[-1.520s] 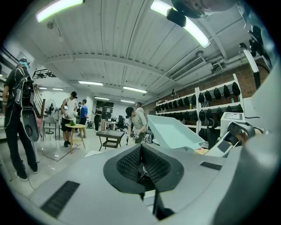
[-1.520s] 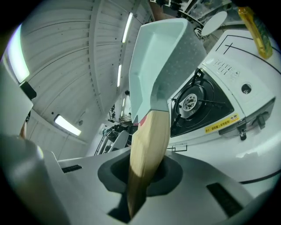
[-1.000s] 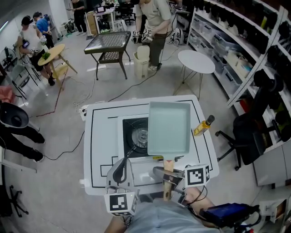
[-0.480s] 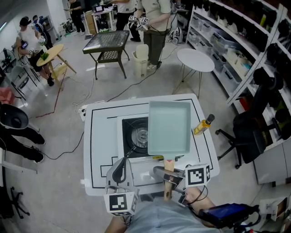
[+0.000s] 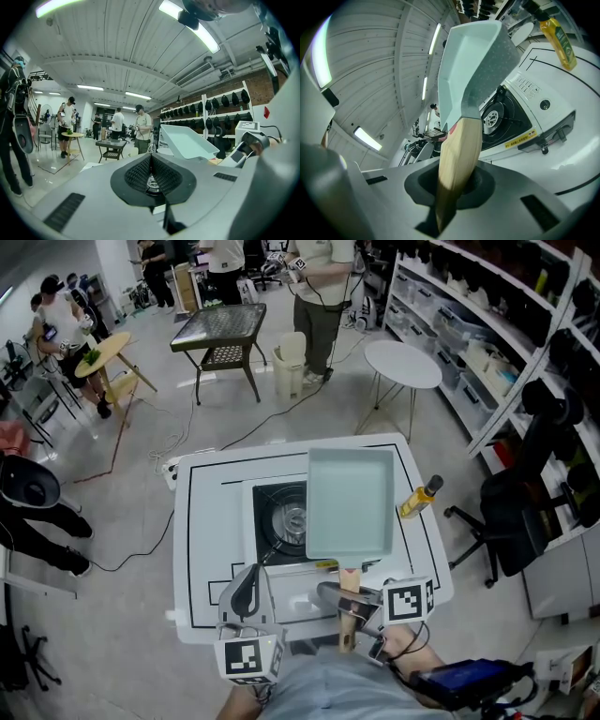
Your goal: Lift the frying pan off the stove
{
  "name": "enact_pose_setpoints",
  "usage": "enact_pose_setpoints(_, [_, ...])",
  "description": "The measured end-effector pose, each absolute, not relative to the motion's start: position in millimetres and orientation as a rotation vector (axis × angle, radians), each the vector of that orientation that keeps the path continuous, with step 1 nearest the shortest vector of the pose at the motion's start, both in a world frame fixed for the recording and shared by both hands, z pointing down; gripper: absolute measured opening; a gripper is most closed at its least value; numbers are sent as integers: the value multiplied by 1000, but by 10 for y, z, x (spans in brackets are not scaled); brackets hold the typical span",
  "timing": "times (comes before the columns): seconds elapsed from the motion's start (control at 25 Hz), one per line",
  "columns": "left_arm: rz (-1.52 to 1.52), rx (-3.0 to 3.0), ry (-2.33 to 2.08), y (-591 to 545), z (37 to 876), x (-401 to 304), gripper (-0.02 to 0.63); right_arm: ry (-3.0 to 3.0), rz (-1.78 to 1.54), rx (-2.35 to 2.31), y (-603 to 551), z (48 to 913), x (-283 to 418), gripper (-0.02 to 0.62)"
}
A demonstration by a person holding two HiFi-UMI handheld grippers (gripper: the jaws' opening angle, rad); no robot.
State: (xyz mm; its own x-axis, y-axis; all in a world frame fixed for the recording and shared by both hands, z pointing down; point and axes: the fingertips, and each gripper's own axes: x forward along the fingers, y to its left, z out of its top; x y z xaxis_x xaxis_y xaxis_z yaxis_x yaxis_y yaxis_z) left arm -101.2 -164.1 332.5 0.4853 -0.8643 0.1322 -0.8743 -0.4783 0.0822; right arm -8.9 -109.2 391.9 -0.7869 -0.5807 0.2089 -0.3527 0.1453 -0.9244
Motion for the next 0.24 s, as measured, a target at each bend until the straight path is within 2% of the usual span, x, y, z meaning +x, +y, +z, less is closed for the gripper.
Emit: enact_pose_setpoints(0.24, [109, 2579, -1529, -1614, 3282, -1030, 18, 2204, -1703, -900, -1072, 3863, -115, 64])
